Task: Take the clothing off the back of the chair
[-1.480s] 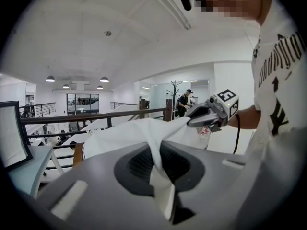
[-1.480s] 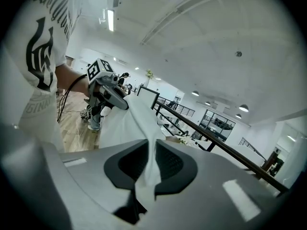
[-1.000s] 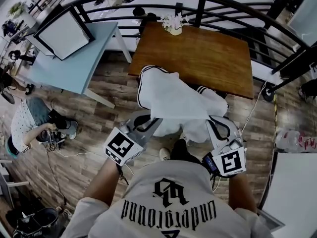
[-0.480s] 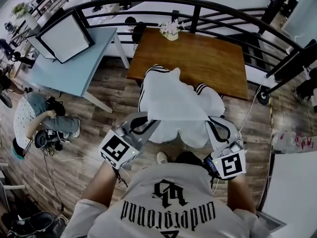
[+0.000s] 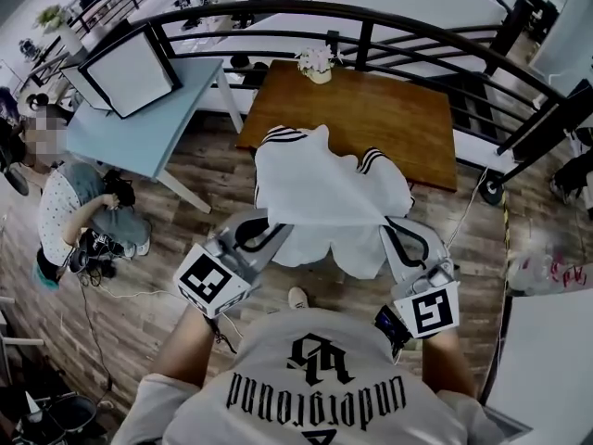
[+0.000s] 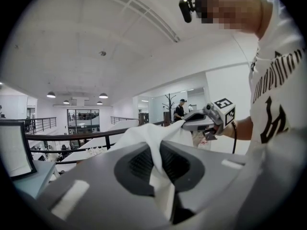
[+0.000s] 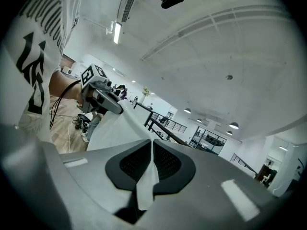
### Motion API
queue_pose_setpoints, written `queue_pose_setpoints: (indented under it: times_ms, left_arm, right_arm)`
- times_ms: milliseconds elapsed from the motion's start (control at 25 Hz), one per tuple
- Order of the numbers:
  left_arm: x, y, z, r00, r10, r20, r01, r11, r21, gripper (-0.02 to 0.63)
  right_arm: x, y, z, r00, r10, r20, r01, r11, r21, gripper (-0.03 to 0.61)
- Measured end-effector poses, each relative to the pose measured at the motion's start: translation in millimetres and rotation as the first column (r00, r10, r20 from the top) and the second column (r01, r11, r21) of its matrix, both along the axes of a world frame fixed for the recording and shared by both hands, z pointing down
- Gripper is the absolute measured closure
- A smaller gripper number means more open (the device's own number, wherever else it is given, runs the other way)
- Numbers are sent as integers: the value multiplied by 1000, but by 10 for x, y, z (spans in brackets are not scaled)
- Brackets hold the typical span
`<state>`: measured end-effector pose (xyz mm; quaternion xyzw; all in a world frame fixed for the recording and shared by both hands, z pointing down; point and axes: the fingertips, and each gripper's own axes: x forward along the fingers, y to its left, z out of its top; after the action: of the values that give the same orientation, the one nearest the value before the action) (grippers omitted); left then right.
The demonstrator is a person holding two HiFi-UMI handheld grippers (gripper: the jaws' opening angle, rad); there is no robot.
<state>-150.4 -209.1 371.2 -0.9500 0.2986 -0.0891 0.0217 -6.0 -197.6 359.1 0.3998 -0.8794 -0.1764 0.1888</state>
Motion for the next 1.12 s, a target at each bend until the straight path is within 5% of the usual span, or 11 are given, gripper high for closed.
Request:
queue_pose_setpoints:
  times_ms: [680,1120]
  left_arm:
    - [1005,1199,-238,998,-48,-37,49,998,29,545]
    - [1176,1756,-145,999,-45,-15,45,999,-5,545]
  right_arm:
    - [967,1138,-277,996,-44,72,40,997,61,561]
    - [1079,1715,-164,993,-53,110,52,999,12,561]
